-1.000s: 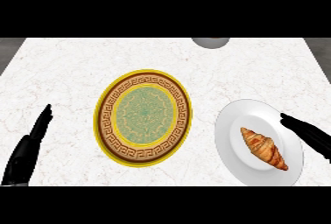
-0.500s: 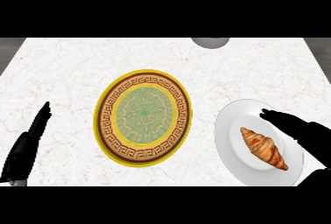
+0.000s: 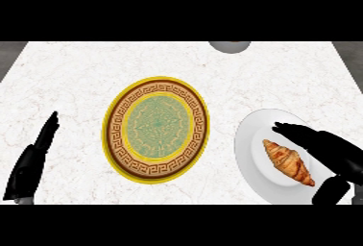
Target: Pick the croissant from the plate and place it in the plate
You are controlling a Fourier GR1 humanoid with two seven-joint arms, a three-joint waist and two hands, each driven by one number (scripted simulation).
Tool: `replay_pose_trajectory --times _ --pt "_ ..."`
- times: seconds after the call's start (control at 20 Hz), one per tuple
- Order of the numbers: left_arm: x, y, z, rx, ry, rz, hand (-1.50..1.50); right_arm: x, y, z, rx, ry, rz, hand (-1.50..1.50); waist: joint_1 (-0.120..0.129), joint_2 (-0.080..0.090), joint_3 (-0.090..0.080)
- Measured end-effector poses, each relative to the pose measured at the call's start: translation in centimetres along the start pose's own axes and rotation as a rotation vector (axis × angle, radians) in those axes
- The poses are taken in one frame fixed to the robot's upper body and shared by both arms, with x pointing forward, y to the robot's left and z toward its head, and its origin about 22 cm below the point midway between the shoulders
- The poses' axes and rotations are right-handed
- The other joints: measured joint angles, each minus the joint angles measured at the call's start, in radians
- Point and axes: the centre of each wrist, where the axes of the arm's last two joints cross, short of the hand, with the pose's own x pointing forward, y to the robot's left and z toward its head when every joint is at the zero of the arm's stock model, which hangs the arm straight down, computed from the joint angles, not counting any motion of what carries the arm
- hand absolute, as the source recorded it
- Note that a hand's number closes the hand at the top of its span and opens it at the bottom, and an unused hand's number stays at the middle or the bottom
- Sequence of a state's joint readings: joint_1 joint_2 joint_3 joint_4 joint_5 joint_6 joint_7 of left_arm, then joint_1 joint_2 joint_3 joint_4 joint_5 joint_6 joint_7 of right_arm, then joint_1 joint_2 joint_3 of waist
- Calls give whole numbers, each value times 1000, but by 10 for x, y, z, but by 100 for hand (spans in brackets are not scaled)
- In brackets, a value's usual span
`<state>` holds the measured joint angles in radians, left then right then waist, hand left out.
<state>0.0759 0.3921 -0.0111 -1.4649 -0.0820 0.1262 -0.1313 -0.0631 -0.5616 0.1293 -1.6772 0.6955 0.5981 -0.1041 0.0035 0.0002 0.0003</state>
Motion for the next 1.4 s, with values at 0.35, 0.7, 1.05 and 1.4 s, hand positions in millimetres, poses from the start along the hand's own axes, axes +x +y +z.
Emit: replay_pose_trajectory --times 0.35,0.7,1.05,1.4 --pt "-4 0 2 0 -6 3 0 -11 14 -19 37 25 20 -150 0 0 0" --pt "-1 9 5 6 -3 6 0 -22 29 -30 51 30 8 -150 0 0 0" --pt "0 2 0 -1 1 3 0 -29 32 -42 36 -29 -17 150 -1 -2 -3" --pt "-2 7 9 15 21 8 0 -30 50 -38 -79 164 -86 150 -26 -14 -12"
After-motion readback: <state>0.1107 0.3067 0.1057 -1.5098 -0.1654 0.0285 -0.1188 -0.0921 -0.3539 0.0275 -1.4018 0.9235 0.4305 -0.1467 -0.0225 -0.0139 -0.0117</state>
